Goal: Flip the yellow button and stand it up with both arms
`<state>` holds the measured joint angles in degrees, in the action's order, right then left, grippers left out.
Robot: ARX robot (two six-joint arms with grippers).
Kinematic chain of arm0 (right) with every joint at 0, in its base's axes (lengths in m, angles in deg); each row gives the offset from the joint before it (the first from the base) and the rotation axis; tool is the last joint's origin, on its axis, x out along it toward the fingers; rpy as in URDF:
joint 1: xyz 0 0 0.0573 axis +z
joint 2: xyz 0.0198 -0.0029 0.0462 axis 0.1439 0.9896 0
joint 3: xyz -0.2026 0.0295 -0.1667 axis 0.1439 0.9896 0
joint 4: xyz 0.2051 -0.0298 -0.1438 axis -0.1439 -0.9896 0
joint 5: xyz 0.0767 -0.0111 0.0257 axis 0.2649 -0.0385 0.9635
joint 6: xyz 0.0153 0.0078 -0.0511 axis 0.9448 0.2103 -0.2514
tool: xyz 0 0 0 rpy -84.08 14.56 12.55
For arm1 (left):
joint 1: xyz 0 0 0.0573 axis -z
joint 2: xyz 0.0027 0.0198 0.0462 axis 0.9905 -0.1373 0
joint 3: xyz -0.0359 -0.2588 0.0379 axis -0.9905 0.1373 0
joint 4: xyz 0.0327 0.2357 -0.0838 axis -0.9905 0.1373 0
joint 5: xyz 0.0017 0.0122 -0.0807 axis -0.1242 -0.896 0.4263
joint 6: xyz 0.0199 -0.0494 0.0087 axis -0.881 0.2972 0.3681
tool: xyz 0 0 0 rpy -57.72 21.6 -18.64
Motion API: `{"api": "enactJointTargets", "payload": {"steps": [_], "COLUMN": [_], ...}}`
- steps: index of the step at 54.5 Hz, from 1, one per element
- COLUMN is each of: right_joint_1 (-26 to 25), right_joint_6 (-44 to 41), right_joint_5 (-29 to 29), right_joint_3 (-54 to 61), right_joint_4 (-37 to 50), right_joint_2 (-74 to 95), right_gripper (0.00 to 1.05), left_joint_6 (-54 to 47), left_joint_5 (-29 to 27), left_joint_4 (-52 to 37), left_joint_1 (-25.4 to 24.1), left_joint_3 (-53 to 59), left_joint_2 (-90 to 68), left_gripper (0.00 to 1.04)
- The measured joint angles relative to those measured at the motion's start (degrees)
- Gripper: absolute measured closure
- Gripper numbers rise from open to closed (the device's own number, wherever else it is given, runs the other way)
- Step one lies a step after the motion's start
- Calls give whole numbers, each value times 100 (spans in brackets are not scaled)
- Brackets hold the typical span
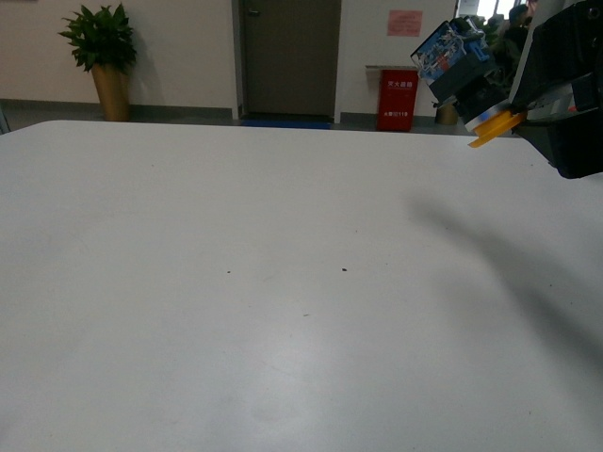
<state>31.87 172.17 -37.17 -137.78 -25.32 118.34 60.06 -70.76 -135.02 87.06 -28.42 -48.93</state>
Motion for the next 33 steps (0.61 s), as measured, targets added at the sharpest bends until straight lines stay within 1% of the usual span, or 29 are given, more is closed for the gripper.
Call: {"api": "enactJointTargets", "payload": {"steps": [4, 8, 33], "right_joint_1": [0, -2, -57], "right_joint_6": [0, -2, -11], "right_joint_5": [0, -2, 0], "right_joint_3": [17, 50, 221], "right_joint_4": [-11, -15, -79], "right_joint_2": [-37, -83, -350], "right_gripper": [100, 100, 100], "left_joint_6": [-4, -2, -4], "left_joint_5": [404, 437, 474], "left_joint_4": [273, 616, 2144], "left_joint_1": [-291, -459, -481], "left_joint_3": [74, 162, 201], "left_joint_2": [343, 772, 2518], "left_gripper": [101, 101, 101]}}
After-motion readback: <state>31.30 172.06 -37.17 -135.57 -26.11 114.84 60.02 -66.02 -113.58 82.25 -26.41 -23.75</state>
